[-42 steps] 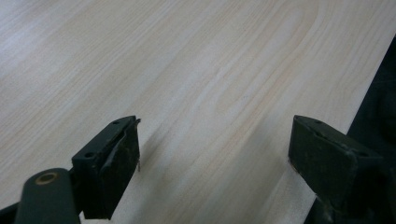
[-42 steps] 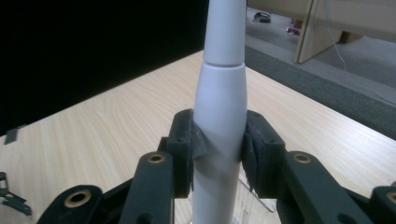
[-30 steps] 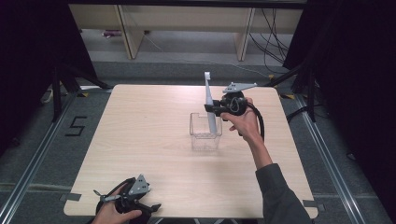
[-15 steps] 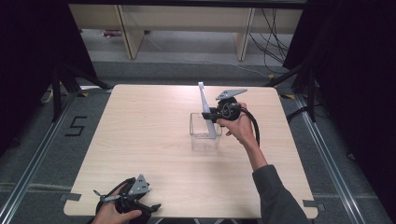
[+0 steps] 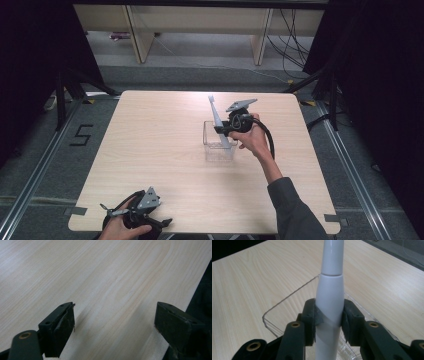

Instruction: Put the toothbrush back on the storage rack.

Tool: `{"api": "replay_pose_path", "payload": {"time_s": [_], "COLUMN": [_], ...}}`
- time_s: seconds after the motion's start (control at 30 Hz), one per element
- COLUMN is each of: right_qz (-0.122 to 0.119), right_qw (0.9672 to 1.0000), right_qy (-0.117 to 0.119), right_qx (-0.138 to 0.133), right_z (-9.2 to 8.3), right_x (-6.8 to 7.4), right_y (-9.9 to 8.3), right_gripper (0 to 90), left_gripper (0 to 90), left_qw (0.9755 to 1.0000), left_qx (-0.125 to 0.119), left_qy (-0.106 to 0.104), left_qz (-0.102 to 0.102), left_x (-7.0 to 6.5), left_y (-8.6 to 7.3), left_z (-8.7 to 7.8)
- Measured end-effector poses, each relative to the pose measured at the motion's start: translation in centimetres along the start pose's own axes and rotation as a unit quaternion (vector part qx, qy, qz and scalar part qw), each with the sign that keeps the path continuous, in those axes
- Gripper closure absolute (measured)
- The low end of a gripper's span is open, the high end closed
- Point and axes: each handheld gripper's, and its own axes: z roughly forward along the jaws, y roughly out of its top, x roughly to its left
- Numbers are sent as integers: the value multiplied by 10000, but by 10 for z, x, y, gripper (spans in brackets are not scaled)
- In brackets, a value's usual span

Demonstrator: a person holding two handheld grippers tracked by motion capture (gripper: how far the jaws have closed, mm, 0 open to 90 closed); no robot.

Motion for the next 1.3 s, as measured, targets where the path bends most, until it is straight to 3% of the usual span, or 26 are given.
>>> {"api": "replay_pose_path", "payload": {"time_s": [0.03,0.07,0.2,0.23,0.3,0.33,0.4,0.43,0.5,0.57,0.6,0.67,0.73,0.9,1.27,1.3], "right_qz": [-101,-56,-44,-235,-94,-111,-26,-310,-195,-96,-262,-96,-235,-337,-38,-95], "right_qw": [9999,9998,9997,9992,9993,9986,9984,9978,9970,9965,9968,9961,9967,9955,9951,9954], "right_qy": [13,-2,34,5,-77,-129,-159,-118,-232,-160,-185,-186,-192,-183,-181,-162], "right_qx": [85,172,240,312,342,508,539,581,709,813,728,863,755,872,969,938], "right_z": [1,0,4,7,8,9,10,12,12,14,17,17,21,23,31,32], "right_x": [-1,1,3,3,6,8,10,6,9,10,9,12,10,10,9,8], "right_y": [0,0,0,1,0,1,1,2,3,3,2,3,4,7,7,7], "right_gripper": [667,667,668,668,668,668,667,667,667,667,667,667,666,666,664,664], "left_gripper": [159,159,159,159,159,159,159,159,159,159,159,159,159,159,159,159], "left_qw": [10000,10000,10000,10000,10000,10000,10000,10000,10000,10000,10000,10000,10000,10000,10000,10000], "left_qx": [3,-10,-3,3,-5,-3,23,30,39,9,0,36,38,47,-9,6], "left_qy": [1,4,3,1,4,0,10,-35,-51,-13,-14,-32,-33,-35,-12,-17], "left_qz": [3,-75,-62,9,-56,-2,17,-27,-42,8,17,21,21,38,14,25], "left_x": [0,-1,-1,0,-1,0,0,0,0,0,0,0,0,1,-1,0], "left_y": [0,0,0,0,0,0,0,0,0,0,0,0,0,1,0,0], "left_z": [0,0,0,0,0,0,-1,-1,0,0,0,0,0,0,0,-1]}}
